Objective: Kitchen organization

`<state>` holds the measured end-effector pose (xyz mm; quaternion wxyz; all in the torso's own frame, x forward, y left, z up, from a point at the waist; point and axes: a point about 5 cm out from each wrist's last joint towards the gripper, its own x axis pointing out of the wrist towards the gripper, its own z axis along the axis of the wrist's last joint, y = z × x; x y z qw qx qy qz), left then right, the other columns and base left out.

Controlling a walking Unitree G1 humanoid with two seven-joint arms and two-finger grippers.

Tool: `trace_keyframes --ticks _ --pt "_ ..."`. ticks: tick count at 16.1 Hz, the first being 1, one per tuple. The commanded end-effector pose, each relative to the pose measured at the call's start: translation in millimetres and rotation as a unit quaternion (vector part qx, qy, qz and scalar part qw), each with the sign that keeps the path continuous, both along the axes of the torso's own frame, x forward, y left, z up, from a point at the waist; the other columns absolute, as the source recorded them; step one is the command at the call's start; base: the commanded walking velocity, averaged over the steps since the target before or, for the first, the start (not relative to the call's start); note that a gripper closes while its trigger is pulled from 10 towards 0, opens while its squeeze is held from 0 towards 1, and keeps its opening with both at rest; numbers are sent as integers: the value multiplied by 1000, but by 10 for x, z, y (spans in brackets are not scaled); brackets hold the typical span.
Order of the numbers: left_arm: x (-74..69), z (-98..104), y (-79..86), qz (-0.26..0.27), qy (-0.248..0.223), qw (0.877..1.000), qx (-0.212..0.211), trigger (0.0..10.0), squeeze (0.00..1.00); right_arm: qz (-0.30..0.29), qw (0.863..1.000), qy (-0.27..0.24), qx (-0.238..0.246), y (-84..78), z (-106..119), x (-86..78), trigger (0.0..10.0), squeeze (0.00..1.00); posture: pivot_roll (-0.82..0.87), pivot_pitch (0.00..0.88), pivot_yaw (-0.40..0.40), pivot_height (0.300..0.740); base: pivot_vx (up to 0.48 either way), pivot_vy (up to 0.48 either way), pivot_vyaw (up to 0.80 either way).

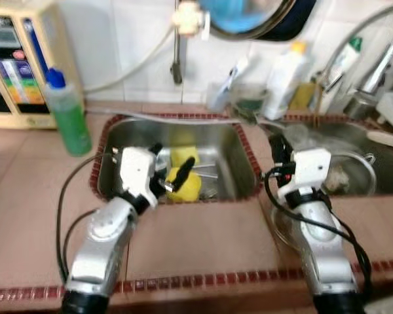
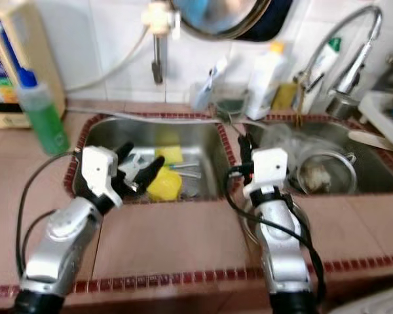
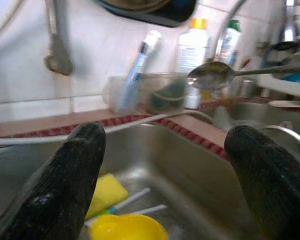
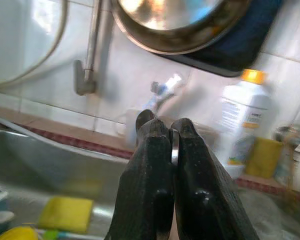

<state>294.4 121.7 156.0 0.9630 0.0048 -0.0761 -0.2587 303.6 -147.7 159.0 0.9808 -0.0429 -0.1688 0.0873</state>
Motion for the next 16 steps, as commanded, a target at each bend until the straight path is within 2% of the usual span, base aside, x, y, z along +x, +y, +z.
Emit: trace_keyframes --ticks 1,4,6,8,10,16 --pt "-5 1 54 14 4 1000 15 10000 0 3 1000 5 12 49 16 8 10000 0 66 0 -71 740 0 0 0" --pt "-13 122 -36 0 2 1000 20 10000 0 -15 998 48 31 -20 -17 106 10000 0 61 0 -69 740 0 0 0" --pt "-39 205 -130 -21 3 999 46 10000 0 -29 996 72 41 -64 0 174 10000 0 61 0 -69 740 0 0 0" --pt "-72 268 -159 -30 -8 998 52 10000 0 -22 995 80 50 -63 24 199 10000 0 61 10 -70 740 0 0 0" --pt "-111 306 -180 -39 -9 998 49 10000 0 17 994 88 60 -21 33 209 10000 0 64 37 -71 740 0 0 0" --pt "-239 325 -252 -62 -2 996 58 10000 0 45 990 108 79 -2 59 273 10000 0 72 85 -68 740 0 0 0"
